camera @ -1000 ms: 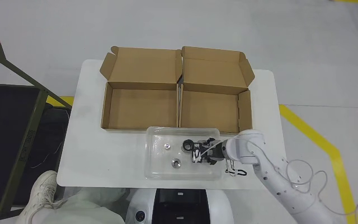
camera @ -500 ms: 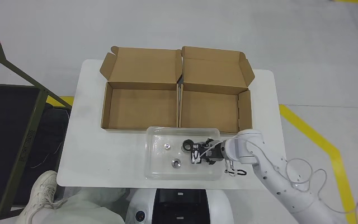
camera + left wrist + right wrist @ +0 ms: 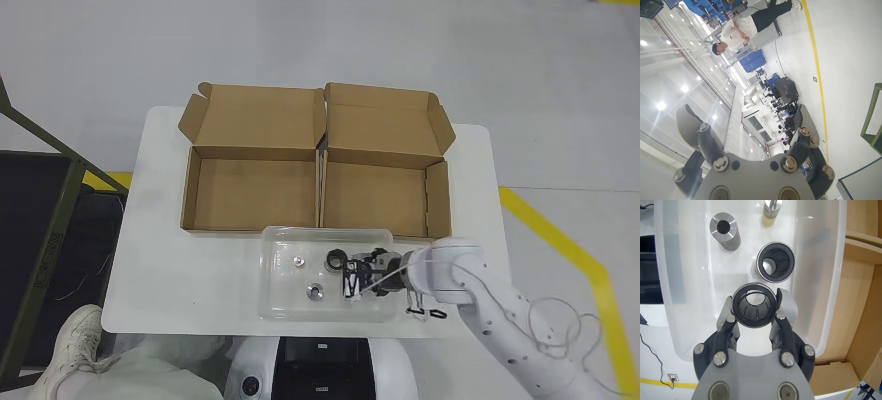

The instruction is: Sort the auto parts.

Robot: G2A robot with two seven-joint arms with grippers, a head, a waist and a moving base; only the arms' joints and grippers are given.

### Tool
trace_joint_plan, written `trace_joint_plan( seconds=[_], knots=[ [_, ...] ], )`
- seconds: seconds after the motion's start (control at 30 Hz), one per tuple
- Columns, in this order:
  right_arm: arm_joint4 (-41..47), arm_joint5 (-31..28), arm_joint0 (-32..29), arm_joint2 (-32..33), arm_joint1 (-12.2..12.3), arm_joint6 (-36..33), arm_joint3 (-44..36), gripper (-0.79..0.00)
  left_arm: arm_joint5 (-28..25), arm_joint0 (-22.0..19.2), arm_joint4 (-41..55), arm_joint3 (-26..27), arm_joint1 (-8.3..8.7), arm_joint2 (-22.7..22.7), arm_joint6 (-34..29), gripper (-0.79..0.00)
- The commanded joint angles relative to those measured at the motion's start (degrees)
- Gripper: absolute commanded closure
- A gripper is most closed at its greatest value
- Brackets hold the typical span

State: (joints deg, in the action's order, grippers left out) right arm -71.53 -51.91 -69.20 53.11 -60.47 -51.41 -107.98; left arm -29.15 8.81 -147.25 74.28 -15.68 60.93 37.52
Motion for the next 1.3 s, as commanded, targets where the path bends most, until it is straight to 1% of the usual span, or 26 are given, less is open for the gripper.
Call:
trace_joint_plan(
  seconds=[0.0,0.13,0.4,0.5,0.6,0.87,1.03,1.27],
  knots=[
    [0.1,0.4,-0.7,0.6,0.3,-0.1,-1.3,0.0,0.0,0.0,0.0,0.0,0.0,0.0,0.0,-0.785],
    [0.0,1.2,-1.9,2.4,0.9,0.3,-4.2,0.0,0.0,0.0,0.0,0.0,0.0,0.0,0.0,-0.785],
    [-0.7,1.9,-3.5,5.2,1.7,3.6,-8.2,0.0,0.0,0.0,0.0,0.0,0.0,0.0,0.0,-0.785],
    [-0.9,2.3,-3.7,5.9,1.9,5.5,-9.1,0.0,0.0,0.0,0.0,0.0,0.0,0.0,0.0,-0.785],
    [-0.9,3.4,-4.1,7.0,2.0,9.0,-9.9,0.0,0.0,0.0,0.0,0.0,0.0,0.0,0.0,-0.785],
    [-2.4,5.7,-5.6,10.8,2.4,21.6,-11.6,0.0,0.0,0.0,0.0,0.0,0.0,0.0,0.0,-0.785],
    [-5.0,9.4,-8.8,14.7,2.7,32.2,-13.7,0.0,0.0,0.0,0.0,0.0,0.0,0.0,0.0,-0.785],
    [-8.0,11.8,-12.4,18.7,3.1,47.3,-14.7,0.0,0.0,0.0,0.0,0.0,0.0,0.0,0.0,-0.785]
  ],
)
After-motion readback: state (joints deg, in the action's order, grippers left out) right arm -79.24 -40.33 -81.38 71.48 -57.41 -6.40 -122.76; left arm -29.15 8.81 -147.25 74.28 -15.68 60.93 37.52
